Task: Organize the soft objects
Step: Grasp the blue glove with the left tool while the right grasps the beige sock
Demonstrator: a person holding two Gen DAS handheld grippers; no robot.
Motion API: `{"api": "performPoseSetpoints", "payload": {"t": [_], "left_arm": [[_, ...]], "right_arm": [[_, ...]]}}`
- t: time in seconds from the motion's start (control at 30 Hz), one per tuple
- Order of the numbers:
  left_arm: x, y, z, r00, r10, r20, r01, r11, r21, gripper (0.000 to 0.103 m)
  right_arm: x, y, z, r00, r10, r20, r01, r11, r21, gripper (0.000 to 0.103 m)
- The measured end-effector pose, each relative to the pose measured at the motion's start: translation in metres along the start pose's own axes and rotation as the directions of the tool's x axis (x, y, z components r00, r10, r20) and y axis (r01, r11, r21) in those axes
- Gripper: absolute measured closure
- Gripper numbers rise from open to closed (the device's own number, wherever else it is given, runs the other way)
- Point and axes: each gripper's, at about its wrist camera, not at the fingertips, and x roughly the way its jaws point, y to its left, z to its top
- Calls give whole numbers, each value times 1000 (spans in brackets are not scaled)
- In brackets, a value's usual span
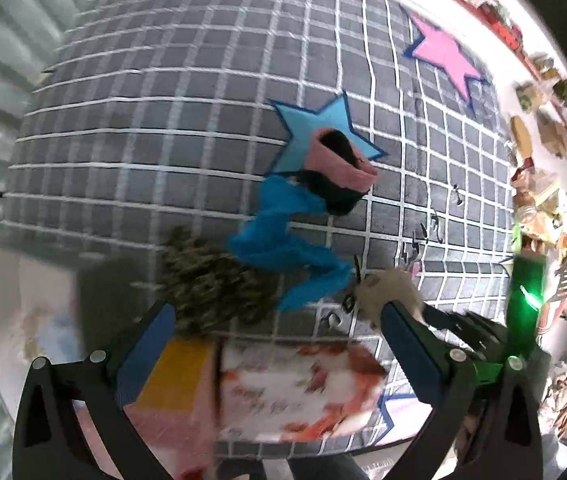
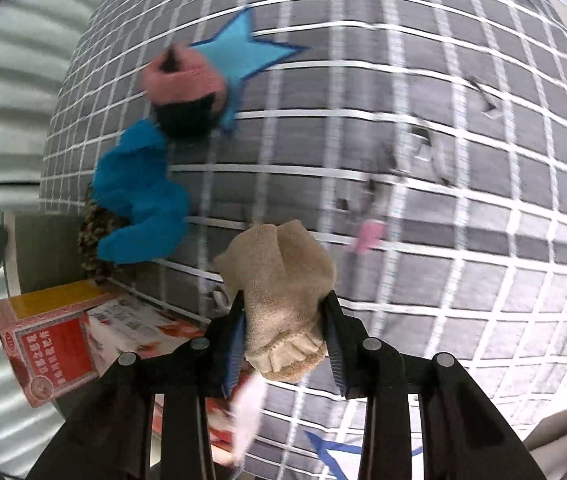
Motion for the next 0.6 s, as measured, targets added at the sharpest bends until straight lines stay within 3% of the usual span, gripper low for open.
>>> {"api": "performPoseSetpoints", "payload": {"t": [0.17, 0.37, 0.57, 0.6], "left_arm": [[50, -26, 21, 986, 164, -28, -160, 982, 104, 0], [82, -26, 33, 976, 208, -68, -201, 975, 97, 1], [96, -39, 35, 974, 193, -117, -174, 972, 159, 29], [96, -42, 34, 977, 173, -127, -152, 975, 161, 41]], "right_arm": [[-14, -28, -12, 1000, 26, 13, -27, 997, 68, 66], [-20, -33, -16, 998, 63, 30, -65, 993, 95, 66], [-25, -31, -18, 994, 94, 47, -98, 990, 102, 66], [-27, -32, -19, 994, 96, 51, -100, 990, 102, 66]]}}
